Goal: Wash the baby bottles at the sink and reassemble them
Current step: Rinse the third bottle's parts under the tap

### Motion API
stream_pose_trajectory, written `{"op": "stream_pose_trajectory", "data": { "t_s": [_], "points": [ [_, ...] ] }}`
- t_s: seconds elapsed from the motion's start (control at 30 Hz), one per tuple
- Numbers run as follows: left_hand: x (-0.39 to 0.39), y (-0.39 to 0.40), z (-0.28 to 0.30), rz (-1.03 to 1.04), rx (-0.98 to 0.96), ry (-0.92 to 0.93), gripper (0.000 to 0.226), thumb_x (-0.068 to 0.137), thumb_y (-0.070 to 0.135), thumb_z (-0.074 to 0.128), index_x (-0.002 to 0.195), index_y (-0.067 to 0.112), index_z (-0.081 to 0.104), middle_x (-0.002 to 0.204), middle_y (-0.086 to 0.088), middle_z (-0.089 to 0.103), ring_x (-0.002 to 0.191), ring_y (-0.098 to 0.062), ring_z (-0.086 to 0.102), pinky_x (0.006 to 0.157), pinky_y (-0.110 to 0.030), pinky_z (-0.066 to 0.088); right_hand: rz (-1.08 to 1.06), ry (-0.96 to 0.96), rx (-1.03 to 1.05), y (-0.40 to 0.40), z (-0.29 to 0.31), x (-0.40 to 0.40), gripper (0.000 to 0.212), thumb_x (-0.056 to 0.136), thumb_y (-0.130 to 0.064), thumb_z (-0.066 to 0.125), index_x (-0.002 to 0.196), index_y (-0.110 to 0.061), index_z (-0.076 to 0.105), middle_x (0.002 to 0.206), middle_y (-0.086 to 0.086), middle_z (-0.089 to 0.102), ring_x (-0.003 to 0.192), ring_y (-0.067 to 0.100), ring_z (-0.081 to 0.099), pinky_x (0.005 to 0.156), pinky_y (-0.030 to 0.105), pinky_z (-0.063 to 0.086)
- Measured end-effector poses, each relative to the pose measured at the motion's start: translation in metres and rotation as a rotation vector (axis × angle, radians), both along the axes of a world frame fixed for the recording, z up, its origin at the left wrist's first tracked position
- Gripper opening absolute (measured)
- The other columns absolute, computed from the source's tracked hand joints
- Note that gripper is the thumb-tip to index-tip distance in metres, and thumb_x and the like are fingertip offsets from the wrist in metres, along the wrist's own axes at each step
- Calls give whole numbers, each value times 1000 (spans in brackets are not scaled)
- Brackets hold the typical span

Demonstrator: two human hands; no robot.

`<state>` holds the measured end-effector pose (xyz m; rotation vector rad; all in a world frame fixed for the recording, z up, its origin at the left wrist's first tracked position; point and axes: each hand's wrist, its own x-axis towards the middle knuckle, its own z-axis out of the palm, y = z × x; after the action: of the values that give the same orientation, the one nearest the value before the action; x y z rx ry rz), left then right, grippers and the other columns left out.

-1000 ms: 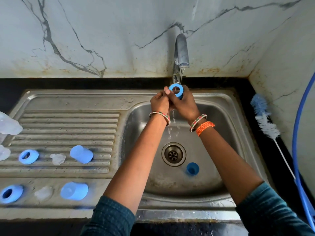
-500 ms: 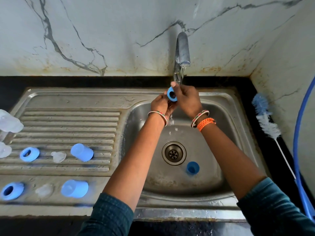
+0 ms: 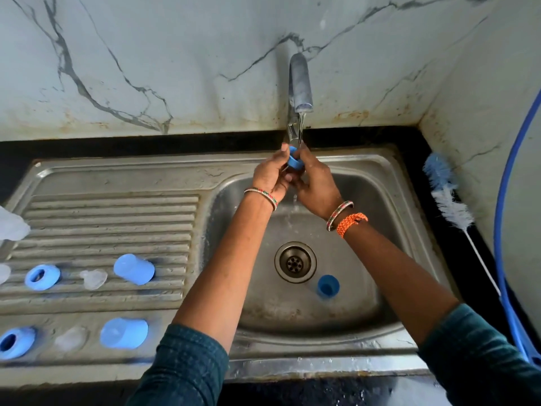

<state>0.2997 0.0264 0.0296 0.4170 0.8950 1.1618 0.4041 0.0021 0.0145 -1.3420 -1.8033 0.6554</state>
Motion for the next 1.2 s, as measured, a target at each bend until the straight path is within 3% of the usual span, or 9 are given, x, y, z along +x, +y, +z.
{"op": "stream_pose_trajectory", "data": {
  "t_s": [0.1, 0.33, 0.5, 0.63, 0.73, 0.8, 0.87, 1.03, 1.2],
  "points": [
    [-14, 12, 8, -64, 90, 153, 14, 96, 5, 48, 90, 9, 60, 79, -6, 64, 71, -16, 60, 69, -28, 51, 49, 24, -86, -2, -8, 16, 56, 82, 8, 60, 134, -11, 52, 150, 14, 34, 138, 26, 34, 99, 40, 48],
    [-22, 18, 7, -260, 180, 464, 18, 90, -2, 55, 107, -1, 62, 66, 6, 70, 77, -17, 64, 81, -36, 51, 17, -1020, 277, 15, 8, 47, 89, 72, -6, 57, 147, -44, 23, 160, 14, 2, 144, 40, 9, 108, 57, 26],
    [-22, 17, 2, -211, 206, 464, 21, 91, -4, 53, 111, -4, 61, 70, 2, 68, 78, -19, 60, 79, -35, 51, -39, -448, -149, -9, -11, 19, 75, 79, -3, 54, 145, -33, 35, 154, 18, 22, 143, 34, 18, 112, 52, 25],
    [-24, 15, -2, -227, 256, 413, 17, 94, -2, 48, 106, 1, 60, 89, -7, 63, 82, -17, 61, 79, -33, 53, 66, 294, -519, -12, -2, 15, 68, 74, 15, 47, 133, -19, 53, 126, 8, 56, 85, 13, 58, 75, 30, 51],
    [-29, 15, -4, -261, 267, 404, 19, 95, -2, 47, 110, -1, 58, 94, -10, 61, 91, -23, 59, 88, -38, 50, 105, -346, -265, -5, 1, 33, 73, 79, 3, 53, 140, -36, 43, 152, 14, 30, 135, 35, 35, 105, 48, 37],
    [-30, 13, -7, -295, 245, 397, 30, 95, -2, 46, 124, -6, 51, 95, -10, 62, 90, -23, 60, 89, -40, 50, 30, -942, 72, 2, 6, 46, 76, 83, -14, 57, 144, -49, 27, 159, 14, 5, 145, 38, 7, 113, 57, 16],
    [-29, 13, -10, -314, 237, 361, 34, 95, -2, 45, 128, -7, 49, 92, -7, 66, 88, -21, 63, 83, -37, 54, 42, -1114, 337, 7, 14, 51, 79, 79, -14, 58, 145, -45, 26, 160, 13, 0, 146, 38, 3, 114, 59, 7],
    [-22, 10, -16, -243, 207, 168, 33, 97, -4, 36, 129, -3, 46, 79, -1, 73, 76, -15, 68, 75, -32, 57, -100, -949, 107, -13, 0, 32, 75, 79, -11, 53, 145, -38, 31, 159, 13, 7, 146, 36, 3, 113, 56, 15],
    [0, -2, -29, -110, 133, -36, 30, 98, -6, 27, 103, 4, 55, 74, -2, 70, 63, -12, 66, 54, -21, 50, -70, -235, 94, -15, -9, 16, 42, 84, -2, 59, 126, -9, 56, 130, 14, 54, 121, 28, 50, 102, 34, 42]
  ]
}}
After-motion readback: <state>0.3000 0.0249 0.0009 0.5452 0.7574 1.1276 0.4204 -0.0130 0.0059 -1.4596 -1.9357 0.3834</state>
